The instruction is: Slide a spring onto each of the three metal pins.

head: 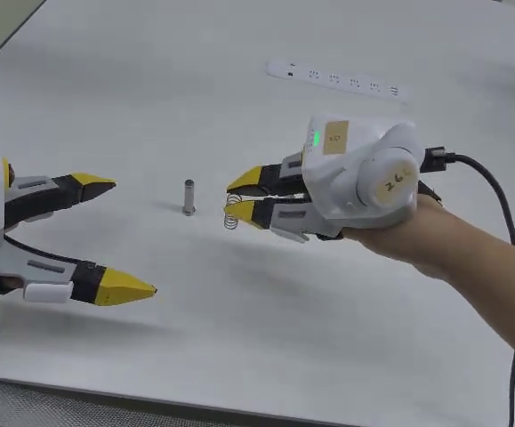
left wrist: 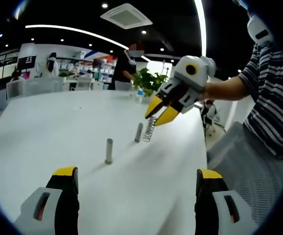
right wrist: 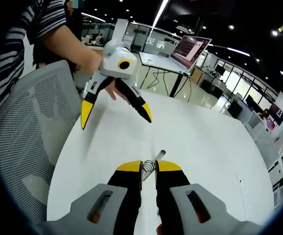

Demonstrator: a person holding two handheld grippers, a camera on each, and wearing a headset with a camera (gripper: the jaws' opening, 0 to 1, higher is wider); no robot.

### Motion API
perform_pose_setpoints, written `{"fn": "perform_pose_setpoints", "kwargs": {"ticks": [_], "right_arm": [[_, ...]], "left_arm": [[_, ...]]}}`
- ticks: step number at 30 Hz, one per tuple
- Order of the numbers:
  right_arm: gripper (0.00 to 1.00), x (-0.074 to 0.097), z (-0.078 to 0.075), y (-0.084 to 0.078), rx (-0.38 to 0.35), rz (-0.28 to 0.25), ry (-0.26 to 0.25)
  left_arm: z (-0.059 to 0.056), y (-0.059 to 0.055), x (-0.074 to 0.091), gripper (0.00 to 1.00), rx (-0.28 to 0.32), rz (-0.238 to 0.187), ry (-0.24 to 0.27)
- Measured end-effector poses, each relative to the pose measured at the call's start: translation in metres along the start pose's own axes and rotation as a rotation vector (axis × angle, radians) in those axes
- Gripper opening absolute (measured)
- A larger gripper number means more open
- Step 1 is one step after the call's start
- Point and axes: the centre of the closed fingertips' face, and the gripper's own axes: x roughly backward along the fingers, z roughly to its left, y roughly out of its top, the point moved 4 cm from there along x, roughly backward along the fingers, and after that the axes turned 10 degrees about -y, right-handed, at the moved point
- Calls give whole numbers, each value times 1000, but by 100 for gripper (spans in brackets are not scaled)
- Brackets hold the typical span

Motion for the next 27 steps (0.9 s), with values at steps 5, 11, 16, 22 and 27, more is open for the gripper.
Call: {"fn": "perform_pose_setpoints", "kwargs": {"ticks": [5, 11, 16, 22, 27], "right_arm": [[7, -9, -10, 8, -13, -19, -21], [7, -20, -22, 16, -32, -33, -45], [7, -29, -29, 22, -55, -43, -57], [7, -38, -32, 23, -85, -43, -60], [7, -44, -33, 22, -101, -39, -59]], "left_arm": [[0, -2, 1, 98, 3, 4, 5], [0, -1, 1, 98, 6, -2, 8], [0, -1, 1, 98, 5, -4, 7], [0, -1, 1, 98, 3, -6, 7], [-2, -1, 0, 97, 5, -6, 2]]}}
